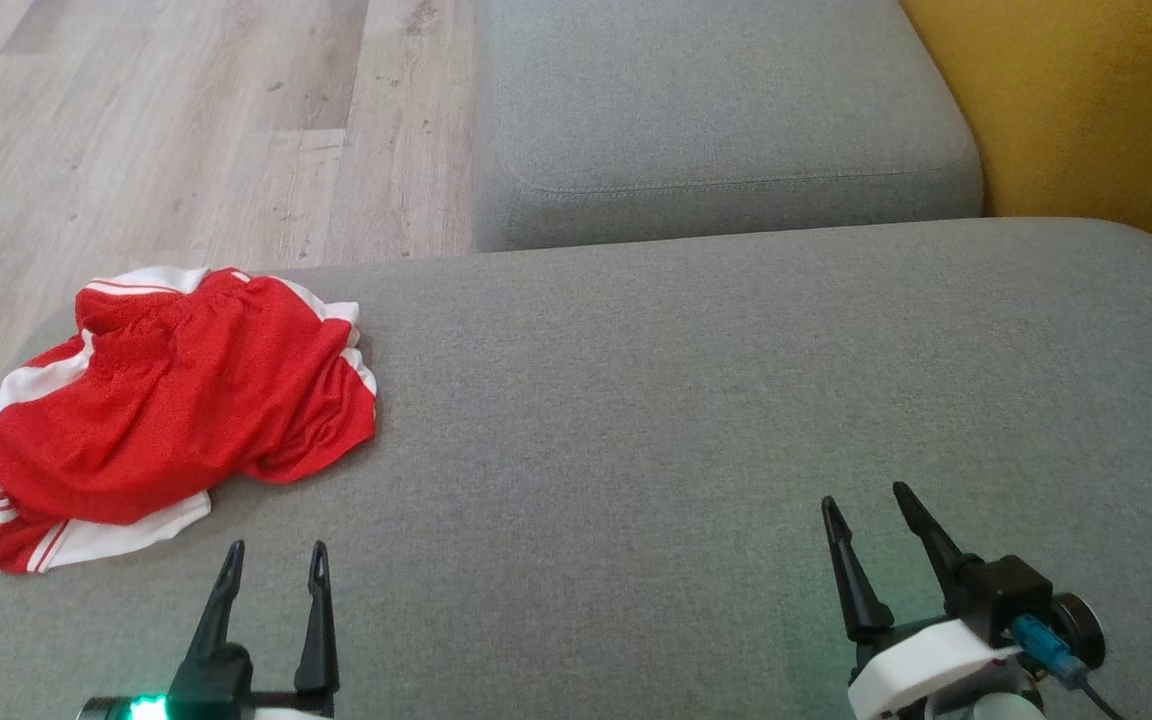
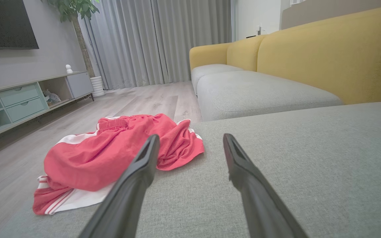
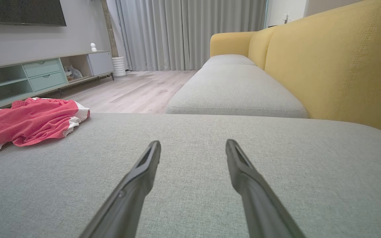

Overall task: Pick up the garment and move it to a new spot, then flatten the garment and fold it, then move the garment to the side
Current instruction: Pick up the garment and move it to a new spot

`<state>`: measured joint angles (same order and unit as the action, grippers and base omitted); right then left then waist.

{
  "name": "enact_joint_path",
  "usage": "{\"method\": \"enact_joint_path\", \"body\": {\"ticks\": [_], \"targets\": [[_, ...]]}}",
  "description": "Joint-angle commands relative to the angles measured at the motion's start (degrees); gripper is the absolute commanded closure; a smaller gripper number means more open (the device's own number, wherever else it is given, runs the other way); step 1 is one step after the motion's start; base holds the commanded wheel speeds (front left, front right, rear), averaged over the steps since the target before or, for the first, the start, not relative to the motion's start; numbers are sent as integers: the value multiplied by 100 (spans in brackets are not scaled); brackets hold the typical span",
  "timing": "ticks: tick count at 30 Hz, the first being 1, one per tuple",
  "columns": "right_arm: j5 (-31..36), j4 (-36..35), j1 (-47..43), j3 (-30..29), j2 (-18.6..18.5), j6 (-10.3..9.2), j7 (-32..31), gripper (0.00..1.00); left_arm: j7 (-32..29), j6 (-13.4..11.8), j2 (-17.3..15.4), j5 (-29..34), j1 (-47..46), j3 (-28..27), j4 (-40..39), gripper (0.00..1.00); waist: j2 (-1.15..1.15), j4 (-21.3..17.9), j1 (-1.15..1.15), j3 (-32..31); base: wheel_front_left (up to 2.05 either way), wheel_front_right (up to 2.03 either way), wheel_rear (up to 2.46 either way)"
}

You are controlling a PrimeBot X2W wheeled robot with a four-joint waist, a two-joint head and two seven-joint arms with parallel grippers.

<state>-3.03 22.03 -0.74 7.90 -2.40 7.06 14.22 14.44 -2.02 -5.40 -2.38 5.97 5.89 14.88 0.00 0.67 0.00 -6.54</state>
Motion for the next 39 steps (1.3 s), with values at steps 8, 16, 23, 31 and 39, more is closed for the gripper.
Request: {"method": "enact_joint_path", "body": {"ticks": [8, 16, 23, 31, 39], "targets": [[-3, -132, 155, 105, -48, 43, 78, 0, 56, 33, -16, 69, -361, -236, -58, 0, 0, 321, 0, 15, 0, 0, 0], [-16, -176, 109, 41, -48, 43, 78, 0, 56, -53, 36, 85, -324, -267, -117, 0, 0, 1320, 0, 51, 0, 0, 0], [-93, -189, 137, 116, -48, 43, 78, 0, 56, -166, 33, 107, -245, -393, -192, 0, 0, 2138, 0, 81, 0, 0, 0], [7, -191, 175, 147, -48, 43, 78, 0, 56, -240, -41, 45, -241, -707, -459, 0, 0, 2601, 0, 302, 0, 0, 0], [602, -241, 399, -37, -48, 43, 78, 0, 56, -272, -332, 66, -929, -1163, -1181, 0, 0, 2567, 0, 1285, 0, 0, 0]]}}
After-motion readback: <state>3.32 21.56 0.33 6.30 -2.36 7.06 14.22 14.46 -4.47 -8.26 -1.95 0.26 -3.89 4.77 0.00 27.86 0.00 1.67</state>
